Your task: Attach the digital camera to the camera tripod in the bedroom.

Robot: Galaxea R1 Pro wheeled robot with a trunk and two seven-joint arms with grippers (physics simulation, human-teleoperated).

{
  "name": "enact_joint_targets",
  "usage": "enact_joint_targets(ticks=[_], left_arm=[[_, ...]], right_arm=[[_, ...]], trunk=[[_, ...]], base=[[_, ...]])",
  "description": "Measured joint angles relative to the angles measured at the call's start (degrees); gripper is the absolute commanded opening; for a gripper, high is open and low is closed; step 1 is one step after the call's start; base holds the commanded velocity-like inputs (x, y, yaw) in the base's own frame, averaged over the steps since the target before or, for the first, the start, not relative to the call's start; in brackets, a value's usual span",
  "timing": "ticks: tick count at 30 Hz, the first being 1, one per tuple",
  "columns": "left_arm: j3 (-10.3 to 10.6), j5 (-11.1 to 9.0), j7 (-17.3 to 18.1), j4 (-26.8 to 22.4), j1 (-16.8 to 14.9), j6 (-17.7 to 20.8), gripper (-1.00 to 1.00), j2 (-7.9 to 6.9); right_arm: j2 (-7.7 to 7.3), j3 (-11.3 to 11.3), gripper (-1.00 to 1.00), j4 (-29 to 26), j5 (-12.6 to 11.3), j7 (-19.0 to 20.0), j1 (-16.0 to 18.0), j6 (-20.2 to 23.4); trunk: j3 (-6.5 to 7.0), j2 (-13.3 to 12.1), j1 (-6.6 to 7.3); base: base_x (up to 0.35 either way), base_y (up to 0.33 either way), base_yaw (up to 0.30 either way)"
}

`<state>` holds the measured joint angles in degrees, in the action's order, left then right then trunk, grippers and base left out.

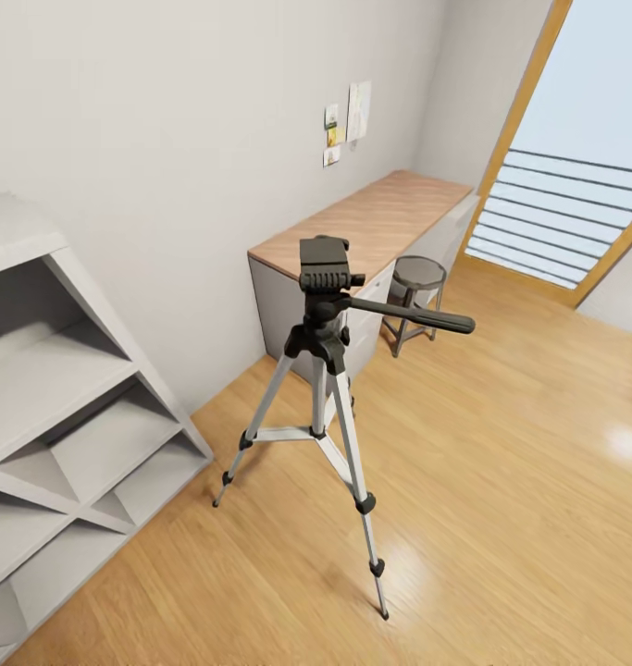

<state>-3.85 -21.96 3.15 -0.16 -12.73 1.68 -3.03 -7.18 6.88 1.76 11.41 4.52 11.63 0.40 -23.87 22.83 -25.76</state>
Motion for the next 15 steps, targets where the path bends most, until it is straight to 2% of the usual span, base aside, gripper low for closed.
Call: enact_joint_targets(ticks=[15], left_arm=[[0.0, 0.0, -0.1, 0.0, 0.0, 0.0, -1.0, -0.03]], right_arm=[[0.0, -0.1, 1.0, 0.0, 0.0, 0.1, 0.0, 0.0]], trunk=[[-0.11, 0.0, 0.0]], base=[[0.0, 0.0, 0.0]])
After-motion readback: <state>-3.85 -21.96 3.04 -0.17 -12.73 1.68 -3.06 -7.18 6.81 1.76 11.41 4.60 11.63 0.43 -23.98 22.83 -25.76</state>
